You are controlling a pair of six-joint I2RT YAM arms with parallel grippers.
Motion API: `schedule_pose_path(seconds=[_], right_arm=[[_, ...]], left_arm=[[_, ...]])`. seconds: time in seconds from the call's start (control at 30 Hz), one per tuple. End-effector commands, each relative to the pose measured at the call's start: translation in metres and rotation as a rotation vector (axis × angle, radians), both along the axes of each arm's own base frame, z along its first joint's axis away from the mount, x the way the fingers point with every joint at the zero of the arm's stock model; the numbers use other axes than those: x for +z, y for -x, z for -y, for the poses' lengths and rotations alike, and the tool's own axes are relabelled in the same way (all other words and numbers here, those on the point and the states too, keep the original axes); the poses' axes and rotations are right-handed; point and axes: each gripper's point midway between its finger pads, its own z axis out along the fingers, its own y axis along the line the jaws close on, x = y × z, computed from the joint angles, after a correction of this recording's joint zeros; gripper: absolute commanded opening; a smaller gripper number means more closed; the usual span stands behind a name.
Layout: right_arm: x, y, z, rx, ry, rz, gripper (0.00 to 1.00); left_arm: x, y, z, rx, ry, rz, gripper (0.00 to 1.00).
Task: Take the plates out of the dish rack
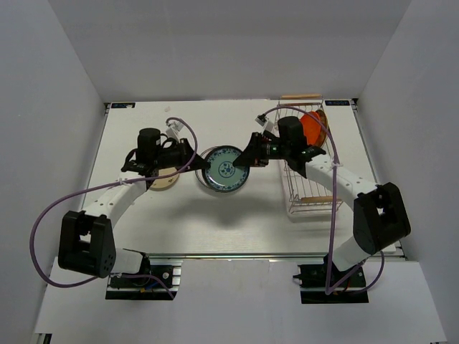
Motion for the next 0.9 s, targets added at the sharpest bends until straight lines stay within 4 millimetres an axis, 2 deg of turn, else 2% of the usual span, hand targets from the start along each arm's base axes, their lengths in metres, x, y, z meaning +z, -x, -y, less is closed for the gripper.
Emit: schedule_pose_path(seconds=[0.0,0.03,0.07,0.1,0.17,0.2,0.27,0.3,0.37,0.4,0.43,0.47,0.5,0.57,0.73,0.87], right_arm=[[0.023,0.000,-0.003,-0.006,-0.046,0.091,0.20],[0.024,-0.004,0.000,-0.032,-0.038,0.102,0.29],[0.022,-0.003,0.001,-0.035,-0.030,0.091,0.51],[0.022,-0.003,0.002,-0.043,-0.021,0.099,0.89],[0.021,-0.006,0.007,-0.061,0.002,0.116,0.89],[0.017,-0.006,0.011,-0.075,0.034,0.109,0.89],[0.016,-0.016,0.026,-0.167,0.128,0.143,0.89],[0.005,-0.019,0.039,-0.221,0.216,0.132,0.89],[0.014,-0.019,0.051,-0.244,0.269,0.185,0.89],[0.015,-0.021,0.065,-0.302,0.317,0.197,0.89],[0.014,-0.022,0.073,-0.331,0.346,0.213,0.89],[0.012,-0.022,0.081,-0.350,0.374,0.228,0.89],[0.018,-0.022,0.091,-0.395,0.394,0.263,0.89],[0.011,-0.021,0.106,-0.432,0.444,0.283,0.89],[0.018,-0.020,0.138,-0.556,0.517,0.327,0.89],[0.019,-0.019,0.142,-0.555,0.537,0.351,0.89]], left_arm=[[0.007,0.001,-0.006,0.041,0.000,0.018,0.00],[0.009,0.002,-0.006,0.049,0.003,0.022,0.00],[0.012,0.002,-0.009,0.077,-0.001,0.032,0.00],[0.010,0.003,-0.011,0.099,-0.006,0.016,0.00],[0.017,0.004,-0.018,0.150,-0.023,0.027,0.00],[0.017,-0.006,-0.031,0.237,-0.055,0.034,0.00],[0.010,-0.009,-0.046,0.351,-0.109,-0.012,0.00],[0.010,-0.018,-0.066,0.480,-0.164,0.001,0.00],[0.003,-0.020,-0.091,0.621,-0.232,-0.073,0.00],[-0.002,-0.023,-0.112,0.744,-0.297,-0.104,0.00],[-0.004,-0.023,-0.121,0.794,-0.321,-0.117,0.00],[-0.007,-0.026,-0.136,0.873,-0.352,-0.126,0.00],[-0.011,-0.027,-0.154,0.963,-0.387,-0.144,0.00],[-0.017,-0.028,-0.172,1.050,-0.412,-0.171,0.00],[-0.041,-0.031,-0.212,1.208,-0.505,-0.246,0.00],[-0.057,-0.037,-0.235,1.291,-0.523,-0.255,0.00]])
